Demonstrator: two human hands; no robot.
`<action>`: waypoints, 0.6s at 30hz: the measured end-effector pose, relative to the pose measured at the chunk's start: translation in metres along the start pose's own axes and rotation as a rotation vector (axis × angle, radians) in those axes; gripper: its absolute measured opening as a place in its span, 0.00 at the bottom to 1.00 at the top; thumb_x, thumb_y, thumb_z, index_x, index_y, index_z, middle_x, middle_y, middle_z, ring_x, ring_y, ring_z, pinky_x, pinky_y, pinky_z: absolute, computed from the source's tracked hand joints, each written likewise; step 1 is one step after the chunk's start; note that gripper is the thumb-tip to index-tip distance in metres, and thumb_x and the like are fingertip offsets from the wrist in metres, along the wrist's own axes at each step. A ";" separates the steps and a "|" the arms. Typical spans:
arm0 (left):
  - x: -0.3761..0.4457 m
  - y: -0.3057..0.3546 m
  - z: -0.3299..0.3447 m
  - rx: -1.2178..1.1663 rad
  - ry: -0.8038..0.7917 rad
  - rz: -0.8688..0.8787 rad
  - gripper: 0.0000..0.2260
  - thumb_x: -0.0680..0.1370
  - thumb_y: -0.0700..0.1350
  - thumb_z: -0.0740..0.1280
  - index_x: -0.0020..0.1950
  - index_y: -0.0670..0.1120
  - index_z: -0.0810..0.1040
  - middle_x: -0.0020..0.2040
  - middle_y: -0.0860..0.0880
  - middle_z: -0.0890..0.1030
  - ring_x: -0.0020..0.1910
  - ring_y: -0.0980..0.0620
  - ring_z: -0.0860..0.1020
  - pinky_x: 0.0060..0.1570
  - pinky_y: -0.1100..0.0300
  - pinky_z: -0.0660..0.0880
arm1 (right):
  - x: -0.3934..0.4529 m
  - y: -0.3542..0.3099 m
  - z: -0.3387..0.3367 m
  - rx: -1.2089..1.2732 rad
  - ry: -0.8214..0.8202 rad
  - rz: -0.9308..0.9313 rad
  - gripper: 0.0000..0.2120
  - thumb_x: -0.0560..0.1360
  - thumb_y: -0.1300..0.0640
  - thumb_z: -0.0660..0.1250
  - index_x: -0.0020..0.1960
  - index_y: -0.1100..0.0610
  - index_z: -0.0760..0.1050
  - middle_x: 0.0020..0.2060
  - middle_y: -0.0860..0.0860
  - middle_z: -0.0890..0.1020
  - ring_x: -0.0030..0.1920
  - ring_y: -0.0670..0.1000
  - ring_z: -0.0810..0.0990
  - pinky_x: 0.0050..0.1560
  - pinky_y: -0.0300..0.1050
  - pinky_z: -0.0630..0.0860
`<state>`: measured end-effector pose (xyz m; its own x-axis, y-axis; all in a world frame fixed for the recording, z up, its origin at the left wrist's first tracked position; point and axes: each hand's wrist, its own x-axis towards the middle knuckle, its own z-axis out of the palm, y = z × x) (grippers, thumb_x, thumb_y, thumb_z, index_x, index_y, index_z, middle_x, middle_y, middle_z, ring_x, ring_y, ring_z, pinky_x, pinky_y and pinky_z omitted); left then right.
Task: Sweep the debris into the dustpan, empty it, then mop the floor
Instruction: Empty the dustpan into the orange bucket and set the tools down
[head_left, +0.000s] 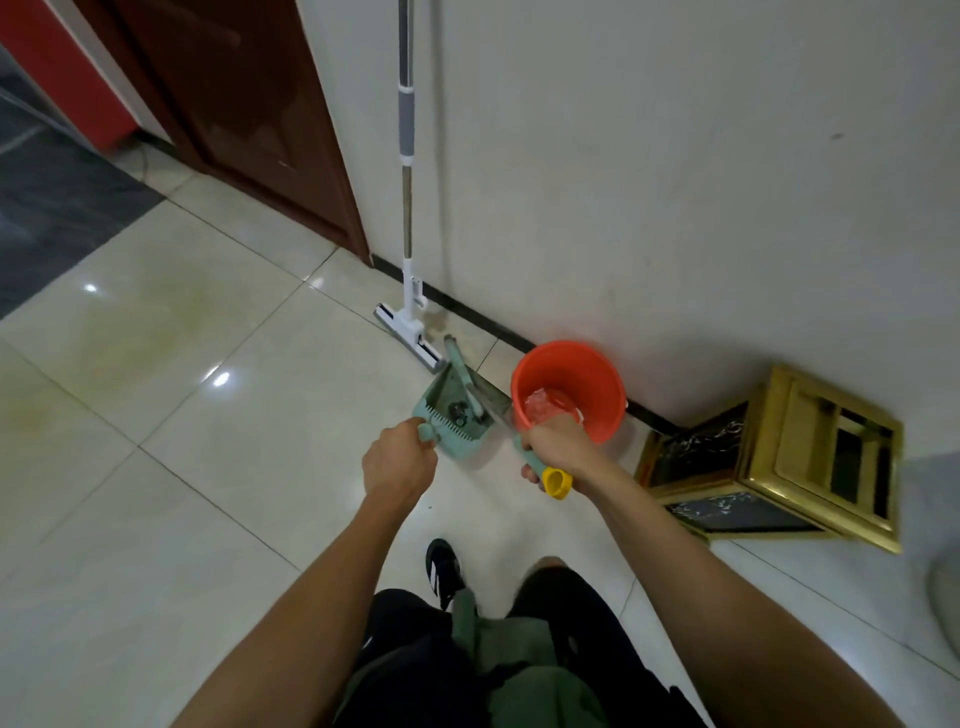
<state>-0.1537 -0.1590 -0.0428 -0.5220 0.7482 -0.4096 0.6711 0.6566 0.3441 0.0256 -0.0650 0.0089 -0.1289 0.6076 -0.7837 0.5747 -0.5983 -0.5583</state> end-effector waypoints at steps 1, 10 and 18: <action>0.010 0.005 -0.002 -0.001 -0.007 -0.002 0.07 0.77 0.42 0.61 0.47 0.51 0.78 0.38 0.49 0.80 0.38 0.45 0.80 0.41 0.54 0.80 | 0.005 -0.008 -0.003 0.012 0.001 0.005 0.03 0.74 0.69 0.61 0.45 0.65 0.73 0.38 0.61 0.75 0.32 0.59 0.77 0.21 0.37 0.70; 0.110 0.059 -0.007 0.034 -0.044 0.001 0.08 0.77 0.42 0.62 0.49 0.51 0.79 0.39 0.49 0.80 0.37 0.46 0.79 0.37 0.56 0.76 | 0.086 -0.072 -0.043 -0.036 -0.026 0.067 0.13 0.72 0.62 0.61 0.53 0.67 0.76 0.40 0.62 0.82 0.30 0.57 0.82 0.27 0.43 0.75; 0.189 0.106 0.001 0.041 -0.059 -0.009 0.05 0.81 0.48 0.63 0.52 0.52 0.78 0.42 0.48 0.81 0.38 0.46 0.78 0.39 0.56 0.76 | 0.159 -0.128 -0.075 -0.105 -0.073 0.085 0.12 0.72 0.62 0.62 0.50 0.67 0.78 0.39 0.65 0.85 0.31 0.58 0.85 0.35 0.52 0.79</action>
<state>-0.1801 0.0517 -0.0848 -0.4968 0.7344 -0.4624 0.6881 0.6580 0.3058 -0.0076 0.1471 -0.0239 -0.1318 0.5151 -0.8469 0.6672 -0.5858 -0.4601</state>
